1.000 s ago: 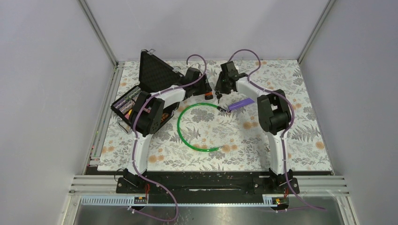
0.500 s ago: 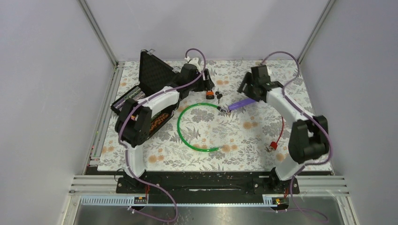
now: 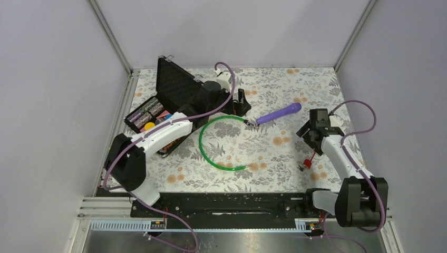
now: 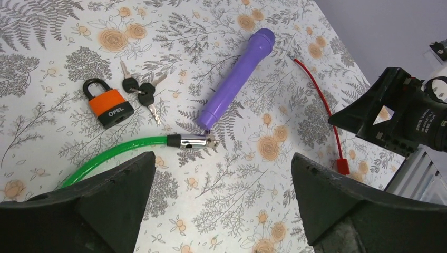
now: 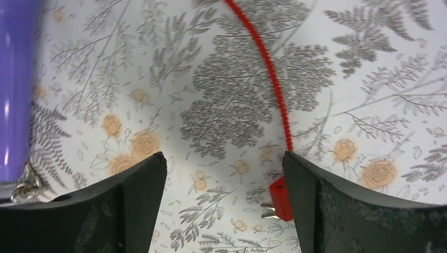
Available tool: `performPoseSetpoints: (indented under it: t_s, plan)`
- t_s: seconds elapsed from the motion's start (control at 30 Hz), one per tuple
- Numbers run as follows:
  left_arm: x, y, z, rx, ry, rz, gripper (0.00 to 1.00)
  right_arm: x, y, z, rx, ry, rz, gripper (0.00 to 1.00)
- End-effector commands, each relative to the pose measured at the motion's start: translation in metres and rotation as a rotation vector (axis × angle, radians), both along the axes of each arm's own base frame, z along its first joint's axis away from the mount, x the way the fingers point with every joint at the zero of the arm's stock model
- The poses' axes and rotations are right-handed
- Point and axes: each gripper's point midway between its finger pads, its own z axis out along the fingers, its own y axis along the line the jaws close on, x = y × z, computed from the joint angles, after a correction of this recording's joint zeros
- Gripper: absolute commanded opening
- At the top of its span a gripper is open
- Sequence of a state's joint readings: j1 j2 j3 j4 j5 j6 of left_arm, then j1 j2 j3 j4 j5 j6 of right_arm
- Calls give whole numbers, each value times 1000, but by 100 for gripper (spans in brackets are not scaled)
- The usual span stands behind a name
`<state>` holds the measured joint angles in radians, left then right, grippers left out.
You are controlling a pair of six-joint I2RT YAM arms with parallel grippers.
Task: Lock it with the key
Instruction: Pick up the lock from the center of the board.
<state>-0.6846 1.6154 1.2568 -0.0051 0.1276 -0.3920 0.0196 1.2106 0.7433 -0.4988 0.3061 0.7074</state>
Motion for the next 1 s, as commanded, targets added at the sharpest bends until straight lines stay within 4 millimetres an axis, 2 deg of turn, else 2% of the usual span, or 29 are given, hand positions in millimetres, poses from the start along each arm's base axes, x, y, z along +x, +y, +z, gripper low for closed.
performPoseSetpoints:
  t_s: [0.0,0.17,0.33,0.53,0.67,0.8,0.83,0.97]
  plan:
    - [-10,9,21,-46,-42,2,99,-23,-24,-9,-33,31,-173,85]
    - [-20,16,18,-51,-27,7,99,-34,-15,-27,24,109,-187,79]
    - [-28,22,14,-60,-11,13,99,-46,-4,-44,77,166,-175,80]
    - [-29,33,11,-80,-7,79,99,-55,0,-57,96,196,-184,71]
    - [-30,44,19,-106,-40,124,99,-59,2,-66,108,217,-188,61]
    - [-31,49,22,-103,-53,137,99,-58,1,-66,100,219,-179,53]
    - [-32,49,22,-102,-51,136,99,-57,1,-66,99,216,-177,48]
    - [-36,48,20,-107,-41,121,99,-51,7,-60,133,178,-154,16]
